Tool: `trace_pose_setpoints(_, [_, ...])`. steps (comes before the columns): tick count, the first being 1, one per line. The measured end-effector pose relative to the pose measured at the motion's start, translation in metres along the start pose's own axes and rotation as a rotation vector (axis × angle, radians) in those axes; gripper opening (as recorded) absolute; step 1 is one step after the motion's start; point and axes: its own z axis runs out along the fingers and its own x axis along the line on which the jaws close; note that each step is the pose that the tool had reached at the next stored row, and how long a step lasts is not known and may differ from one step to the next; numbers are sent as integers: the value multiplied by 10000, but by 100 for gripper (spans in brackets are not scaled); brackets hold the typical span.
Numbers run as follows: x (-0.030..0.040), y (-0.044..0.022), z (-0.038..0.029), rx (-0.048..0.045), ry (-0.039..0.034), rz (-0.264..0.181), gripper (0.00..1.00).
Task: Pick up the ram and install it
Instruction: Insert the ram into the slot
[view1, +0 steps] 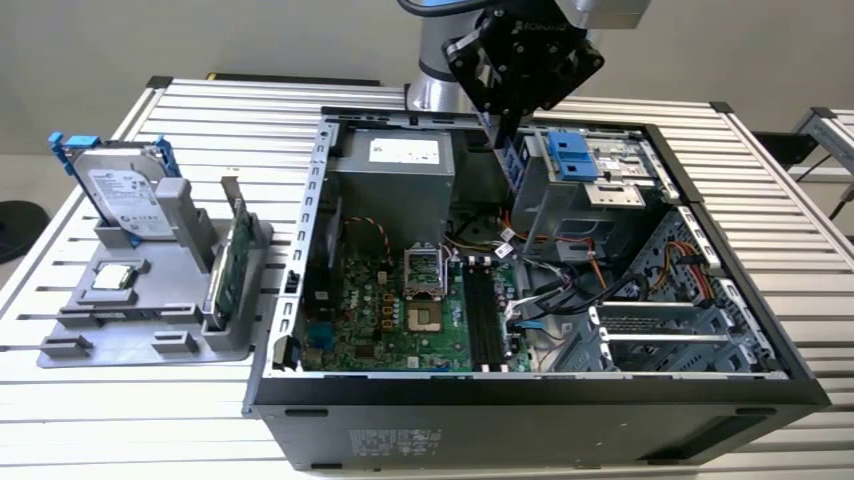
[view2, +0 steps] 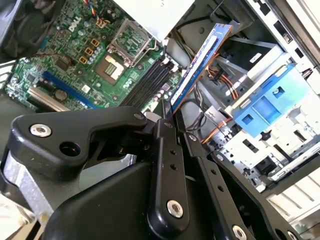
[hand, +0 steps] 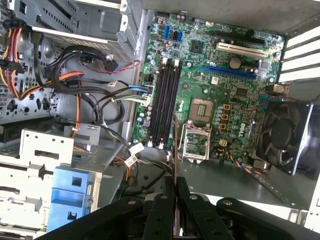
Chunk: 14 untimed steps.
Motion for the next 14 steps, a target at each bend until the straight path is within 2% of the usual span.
trace_pose_setpoints(3, [0,0,0,2,7,185,0])
trace_pose_setpoints(7, [8,2,0,3,9,202,0])
trace_pose_setpoints(14, [71,29,3,3,9,202,0])
